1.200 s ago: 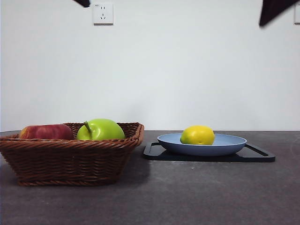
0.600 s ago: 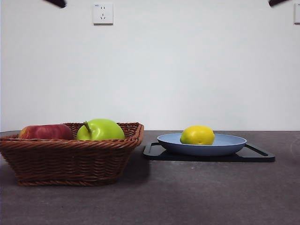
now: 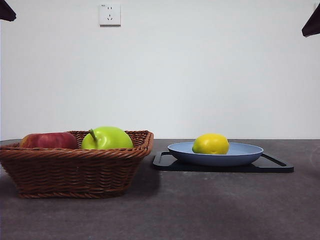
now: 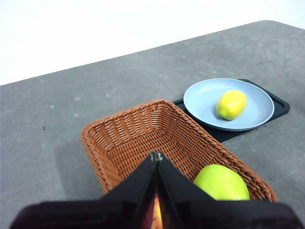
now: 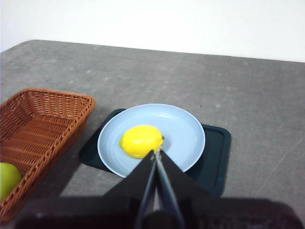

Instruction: Take the lemon from the basket,put the lemon in the plate,hand out the plate

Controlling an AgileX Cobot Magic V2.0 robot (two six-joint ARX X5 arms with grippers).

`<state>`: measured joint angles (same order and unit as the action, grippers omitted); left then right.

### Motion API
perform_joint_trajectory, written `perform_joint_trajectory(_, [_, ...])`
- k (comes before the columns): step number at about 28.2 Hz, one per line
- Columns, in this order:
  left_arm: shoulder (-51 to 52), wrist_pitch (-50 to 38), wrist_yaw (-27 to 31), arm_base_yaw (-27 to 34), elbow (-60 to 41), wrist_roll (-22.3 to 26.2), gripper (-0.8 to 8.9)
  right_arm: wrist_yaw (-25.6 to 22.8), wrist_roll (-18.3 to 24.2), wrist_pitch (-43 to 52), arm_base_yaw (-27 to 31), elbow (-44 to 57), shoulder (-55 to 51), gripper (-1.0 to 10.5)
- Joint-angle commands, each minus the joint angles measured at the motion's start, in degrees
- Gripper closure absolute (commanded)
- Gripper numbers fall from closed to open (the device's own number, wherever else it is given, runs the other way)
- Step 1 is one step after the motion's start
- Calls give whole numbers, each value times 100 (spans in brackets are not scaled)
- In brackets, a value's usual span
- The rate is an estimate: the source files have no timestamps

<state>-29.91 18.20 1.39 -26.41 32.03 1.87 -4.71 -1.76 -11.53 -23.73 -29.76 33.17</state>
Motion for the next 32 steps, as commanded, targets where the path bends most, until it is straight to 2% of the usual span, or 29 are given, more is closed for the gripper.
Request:
perform_joint_trajectory(1, [-125, -57, 7, -13, 66, -37, 805, -20, -77, 57, -39, -31, 20, 943])
perform_joint_trajectory(12, [-210, -52, 9, -24, 63, -35, 805, -20, -77, 57, -39, -31, 20, 943])
perform_joint_trajectory(15, [221, 138, 61, 9, 63, 28, 805, -17, -77, 57, -39, -31, 20, 943])
perform_joint_trajectory(17, [638, 236, 160, 131, 57, 284, 805, -20, -77, 57, -37, -31, 20, 943])
perform_joint_trajectory(24, [1779, -44, 155, 1198, -369, 223, 805, -17, -77, 57, -35, -31, 20, 943])
perform_joint_trajectory(32, [2533, -669, -22, 2402, -1631, -59, 805, -20, -77, 57, -35, -31, 20, 943])
